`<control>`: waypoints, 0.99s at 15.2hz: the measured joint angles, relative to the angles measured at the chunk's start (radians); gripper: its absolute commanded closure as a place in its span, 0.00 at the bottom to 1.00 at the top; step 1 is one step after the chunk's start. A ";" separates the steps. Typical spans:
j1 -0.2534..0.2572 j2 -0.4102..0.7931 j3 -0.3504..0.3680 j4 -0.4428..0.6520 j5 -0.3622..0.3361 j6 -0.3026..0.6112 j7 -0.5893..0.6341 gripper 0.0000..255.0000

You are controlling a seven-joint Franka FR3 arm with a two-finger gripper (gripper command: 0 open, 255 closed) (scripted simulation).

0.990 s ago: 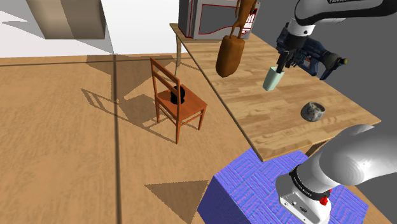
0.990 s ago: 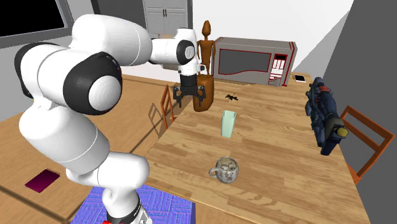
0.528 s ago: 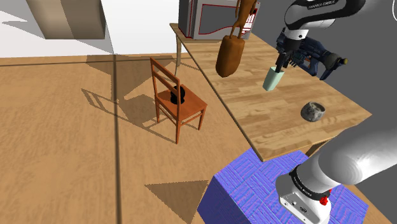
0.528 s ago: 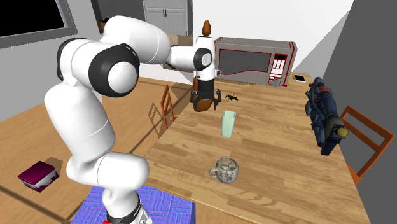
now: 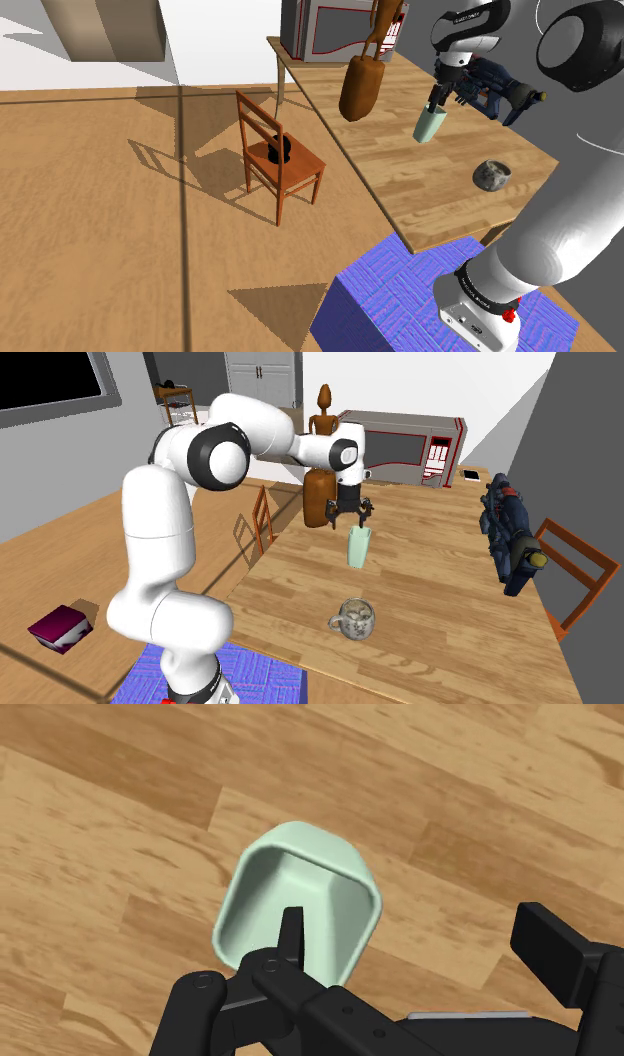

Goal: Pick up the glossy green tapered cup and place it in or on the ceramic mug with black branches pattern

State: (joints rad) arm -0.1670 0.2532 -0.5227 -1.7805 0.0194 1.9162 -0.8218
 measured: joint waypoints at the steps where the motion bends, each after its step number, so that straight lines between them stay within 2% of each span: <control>1: -0.008 0.026 0.002 0.023 0.012 -0.001 -0.011 0.00; 9: -0.025 0.075 0.007 -0.020 0.037 0.084 -0.035 0.00; 15: -0.026 0.079 0.008 -0.024 0.039 0.093 -0.036 0.00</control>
State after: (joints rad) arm -0.1931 0.3321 -0.5151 -1.8047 0.0584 2.0091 -0.8578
